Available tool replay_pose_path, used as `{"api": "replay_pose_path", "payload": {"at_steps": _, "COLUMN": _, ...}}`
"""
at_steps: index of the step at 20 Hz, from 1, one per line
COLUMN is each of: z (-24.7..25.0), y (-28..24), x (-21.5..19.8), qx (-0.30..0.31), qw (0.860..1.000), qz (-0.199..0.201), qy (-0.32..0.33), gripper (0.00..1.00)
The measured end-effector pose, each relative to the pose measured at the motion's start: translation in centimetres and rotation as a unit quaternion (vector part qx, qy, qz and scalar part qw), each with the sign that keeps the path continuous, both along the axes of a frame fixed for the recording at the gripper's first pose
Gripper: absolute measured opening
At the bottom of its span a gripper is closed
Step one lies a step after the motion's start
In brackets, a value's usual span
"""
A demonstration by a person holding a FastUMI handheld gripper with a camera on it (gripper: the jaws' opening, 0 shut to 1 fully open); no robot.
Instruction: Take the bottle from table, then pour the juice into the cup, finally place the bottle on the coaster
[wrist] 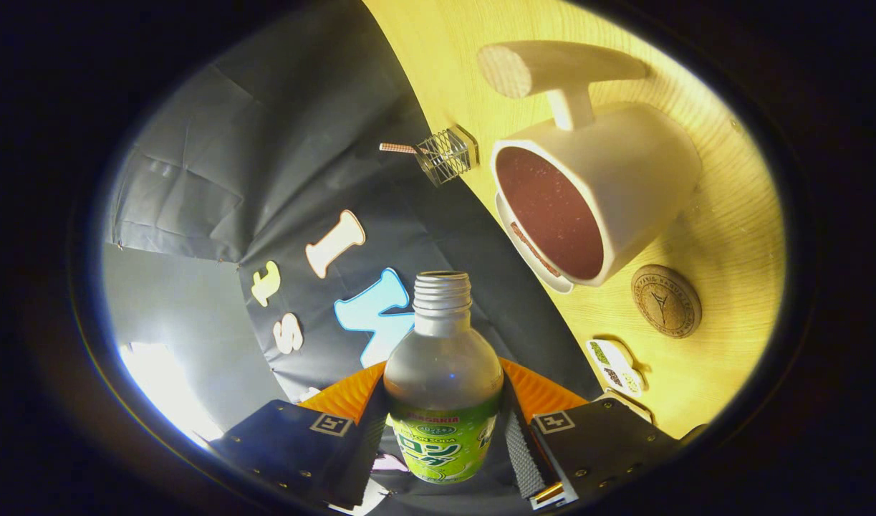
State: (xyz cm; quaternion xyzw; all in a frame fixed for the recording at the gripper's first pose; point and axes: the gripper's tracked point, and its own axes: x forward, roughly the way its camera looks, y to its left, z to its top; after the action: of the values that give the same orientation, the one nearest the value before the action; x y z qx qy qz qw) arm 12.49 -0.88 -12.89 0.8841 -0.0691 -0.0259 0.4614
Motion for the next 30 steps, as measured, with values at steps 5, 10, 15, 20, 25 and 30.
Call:
{"api": "replay_pose_path", "payload": {"at_steps": 5, "z": -0.4, "y": 0.3, "x": 0.4, "qx": -0.015, "qw": 1.0, "qz": -0.002, "qy": 0.003, "gripper": 0.77}}
{"api": "replay_pose_path", "payload": {"at_steps": 10, "z": -0.6, "y": 0.0, "x": 0.5, "qx": -0.048, "qw": 0.999, "qz": -0.011, "qy": 0.007, "gripper": 0.77}}
{"api": "replay_pose_path", "payload": {"at_steps": 15, "z": -1.3, "y": 0.6, "x": 0.6, "qx": -0.065, "qw": 0.998, "qz": -0.012, "qy": 0.008, "gripper": 0.77}}
{"api": "replay_pose_path", "payload": {"at_steps": 20, "z": -1.0, "y": 1.2, "x": 0.2, "qx": -0.077, "qw": 0.997, "qz": -0.007, "qy": 0.001, "gripper": 0.77}}
{"api": "replay_pose_path", "payload": {"at_steps": 25, "z": -0.9, "y": 1.5, "x": 0.0, "qx": -0.101, "qw": 0.995, "qz": -0.003, "qy": -0.005, "gripper": 0.77}}
{"api": "replay_pose_path", "payload": {"at_steps": 30, "z": -1.7, "y": 1.6, "x": 0.0, "qx": -0.167, "qw": 0.986, "qz": 0.013, "qy": 0.017, "gripper": 0.77}}
